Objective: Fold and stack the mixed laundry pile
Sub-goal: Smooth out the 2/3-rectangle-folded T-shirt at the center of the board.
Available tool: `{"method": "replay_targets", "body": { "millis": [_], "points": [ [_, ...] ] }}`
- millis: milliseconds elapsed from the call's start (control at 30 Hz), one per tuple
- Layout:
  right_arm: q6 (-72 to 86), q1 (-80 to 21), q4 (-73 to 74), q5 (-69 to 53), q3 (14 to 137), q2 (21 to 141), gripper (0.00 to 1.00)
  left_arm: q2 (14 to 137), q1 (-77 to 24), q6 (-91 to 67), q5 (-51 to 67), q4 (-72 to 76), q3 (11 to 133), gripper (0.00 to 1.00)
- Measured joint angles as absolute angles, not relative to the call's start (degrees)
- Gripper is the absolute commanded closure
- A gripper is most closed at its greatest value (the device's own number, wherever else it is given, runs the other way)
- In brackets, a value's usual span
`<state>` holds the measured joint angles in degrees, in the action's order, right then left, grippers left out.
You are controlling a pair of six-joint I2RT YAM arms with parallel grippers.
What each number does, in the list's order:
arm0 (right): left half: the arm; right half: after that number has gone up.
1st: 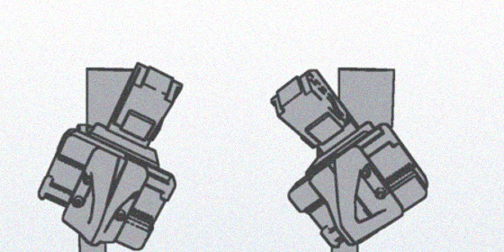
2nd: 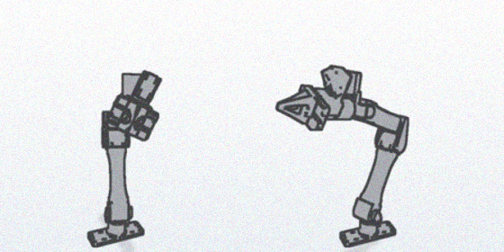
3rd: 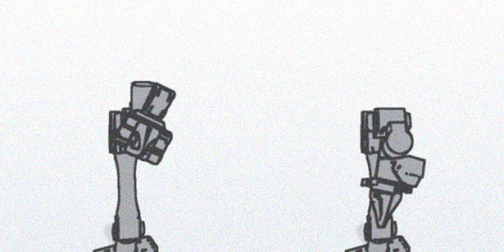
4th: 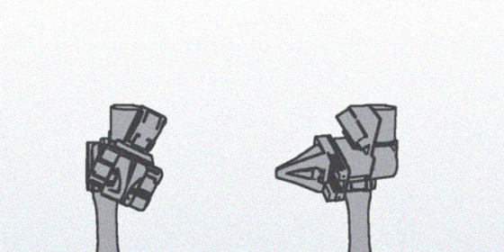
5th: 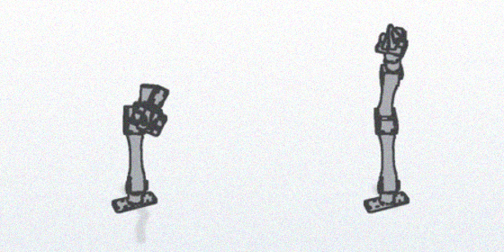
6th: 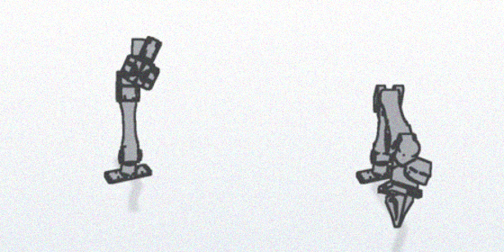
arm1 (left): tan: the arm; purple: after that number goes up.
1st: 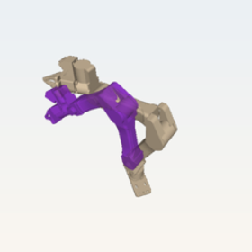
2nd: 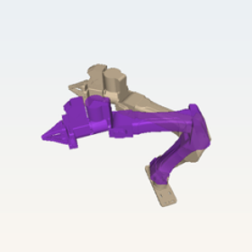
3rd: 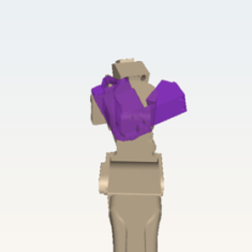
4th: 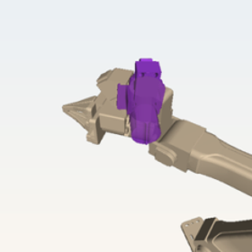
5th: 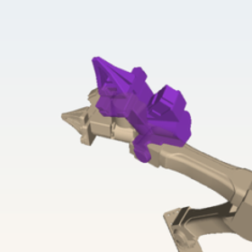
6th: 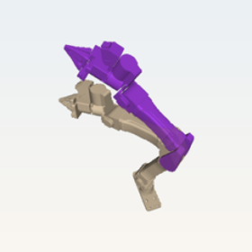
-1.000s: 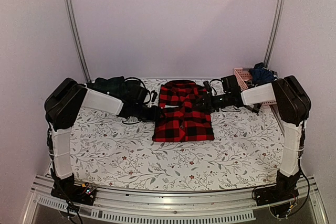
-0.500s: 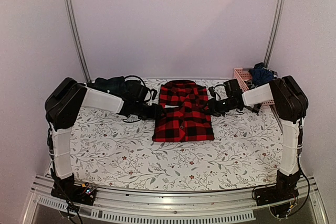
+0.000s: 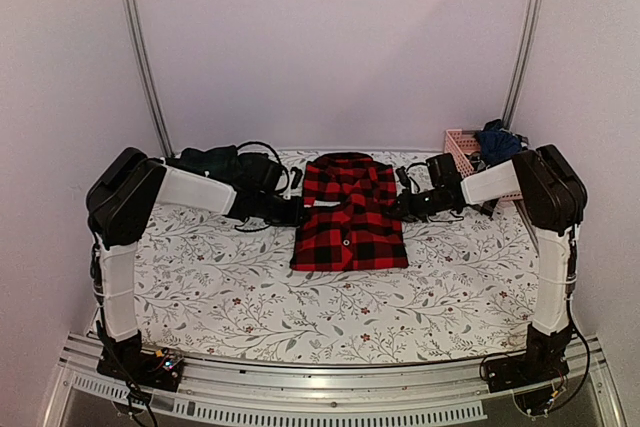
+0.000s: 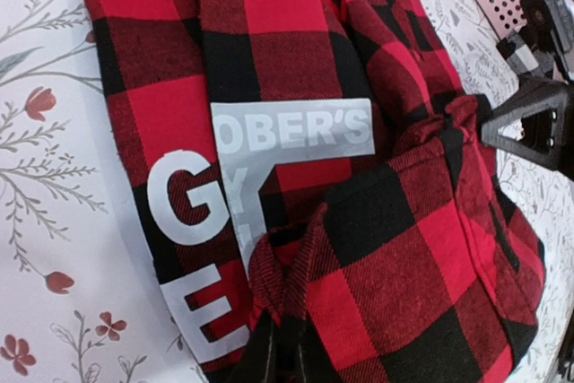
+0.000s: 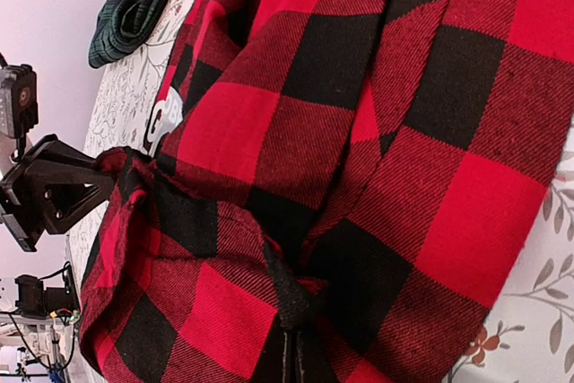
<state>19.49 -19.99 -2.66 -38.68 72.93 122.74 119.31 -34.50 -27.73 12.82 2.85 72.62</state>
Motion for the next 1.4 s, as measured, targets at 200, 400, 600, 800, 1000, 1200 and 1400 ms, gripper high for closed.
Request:
{"method": "replay_targets", "body": {
  "millis": [200,400,600,800,1000,1200,1400],
  "points": [
    [19.7,-19.8,-4.0,-37.8,67.9,116.6,1.00,119.3,-35.1,-26.6,12.9,3.7,72.9,1.00],
    [20.1,-19.3,-6.1,-36.5,66.5,114.2,1.00,119.3,-35.3,-26.1,12.3,4.3,73.3,1.00],
    [20.4,-18.1,-7.1,-34.7,66.4,114.9,1.00,120.6,-35.2,-24.8,12.1,5.0,76.4,1.00],
    [20.3,-17.6,-7.4,-33.2,66.8,118.7,0.79,125.2,-35.0,-24.0,12.1,5.7,79.2,0.65],
    [18.9,-17.6,-5.9,-31.8,67.2,118.7,0.27,123.6,-34.9,-23.1,8.8,5.5,75.8,0.01],
    [15.1,-17.6,-3.7,-29.3,67.0,106.1,0.01,106.8,-34.9,-20.3,1.8,5.5,67.6,0.00],
    [15.2,-16.7,-9.0,-33.5,67.2,93.8,0.01,97.4,-34.1,-18.6,3.5,9.7,69.9,0.00]
  ]
}}
